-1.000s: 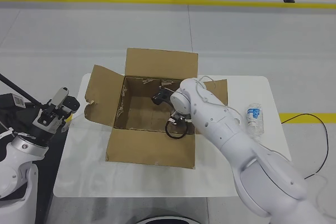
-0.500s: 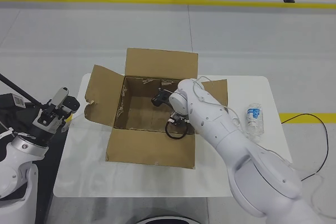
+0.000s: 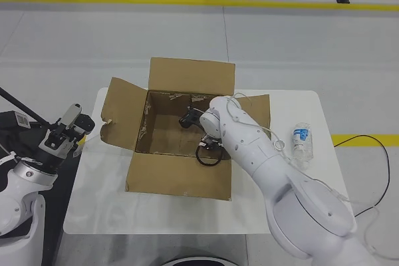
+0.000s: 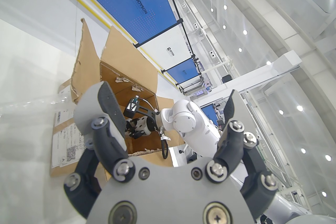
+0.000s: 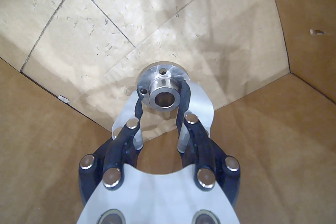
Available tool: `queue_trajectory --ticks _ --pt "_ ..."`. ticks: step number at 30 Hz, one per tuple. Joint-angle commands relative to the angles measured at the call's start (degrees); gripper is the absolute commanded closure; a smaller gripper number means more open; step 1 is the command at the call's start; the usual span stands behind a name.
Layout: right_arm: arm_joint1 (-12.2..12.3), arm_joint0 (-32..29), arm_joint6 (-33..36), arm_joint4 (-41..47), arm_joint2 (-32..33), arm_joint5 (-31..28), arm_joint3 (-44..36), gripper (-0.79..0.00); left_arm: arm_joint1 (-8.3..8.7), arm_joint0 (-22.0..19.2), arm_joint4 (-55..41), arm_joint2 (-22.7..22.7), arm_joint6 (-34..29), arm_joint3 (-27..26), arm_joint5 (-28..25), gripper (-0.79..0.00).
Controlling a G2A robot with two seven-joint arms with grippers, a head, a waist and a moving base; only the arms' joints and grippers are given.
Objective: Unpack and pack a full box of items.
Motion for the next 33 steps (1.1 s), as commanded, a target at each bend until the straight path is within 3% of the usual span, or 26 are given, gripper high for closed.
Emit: queue_trajectory --ticks 1,3,21,33 --pt "-0.15 0.10 -0.24 -0.08 0.06 -0.14 0.45 -0.114 0.00 0.00 0.00 0.00 0.00 0.00 0.00 -0.785" --pt "-0.29 0.26 -0.55 -0.21 0.14 -0.22 0.79 0.000 0.00 0.00 0.00 0.00 0.00 0.00 0.00 -0.785" --pt "0.43 2.19 -3.60 -1.25 2.07 -2.86 -0.70 0.000 0.00 0.00 0.00 0.00 0.00 0.00 0.00 -0.785" --pt "3.78 1.65 -6.21 -1.71 5.34 -8.46 -6.45 0.000 0.00 0.00 0.00 0.00 0.00 0.00 0.00 -0.785"
